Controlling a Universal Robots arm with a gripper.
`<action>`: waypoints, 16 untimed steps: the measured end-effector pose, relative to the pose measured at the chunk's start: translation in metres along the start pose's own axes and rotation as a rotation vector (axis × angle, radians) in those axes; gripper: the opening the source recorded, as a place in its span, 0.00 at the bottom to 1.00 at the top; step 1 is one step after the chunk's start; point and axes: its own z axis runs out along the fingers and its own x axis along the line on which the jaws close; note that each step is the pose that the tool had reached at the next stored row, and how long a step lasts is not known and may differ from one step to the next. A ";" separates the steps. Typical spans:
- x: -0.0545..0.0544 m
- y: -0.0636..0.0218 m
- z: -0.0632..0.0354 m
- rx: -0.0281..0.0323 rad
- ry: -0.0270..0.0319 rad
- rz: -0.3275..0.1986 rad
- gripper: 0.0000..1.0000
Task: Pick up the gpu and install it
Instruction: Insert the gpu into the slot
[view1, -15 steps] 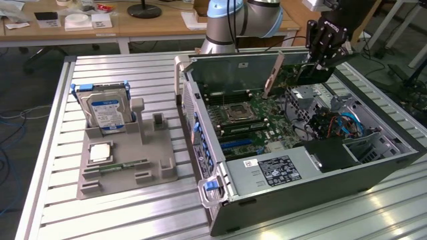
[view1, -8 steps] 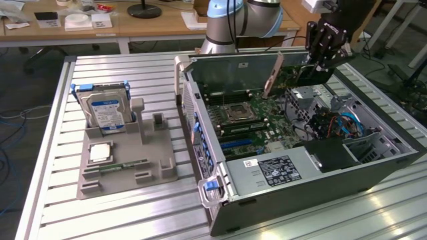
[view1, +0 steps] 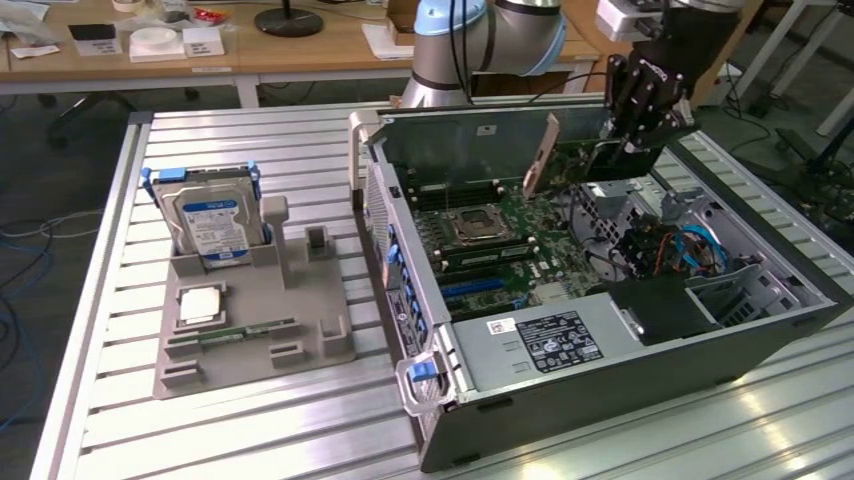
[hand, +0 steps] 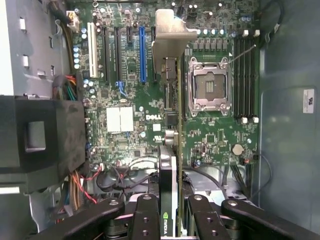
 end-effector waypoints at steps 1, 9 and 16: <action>0.000 0.0021 0.0014 0.0000 0.0000 0.000 0.27; 0.001 0.0094 0.0098 0.0000 -0.0001 0.000 0.27; 0.001 0.0113 0.0146 0.0000 0.0001 0.000 0.27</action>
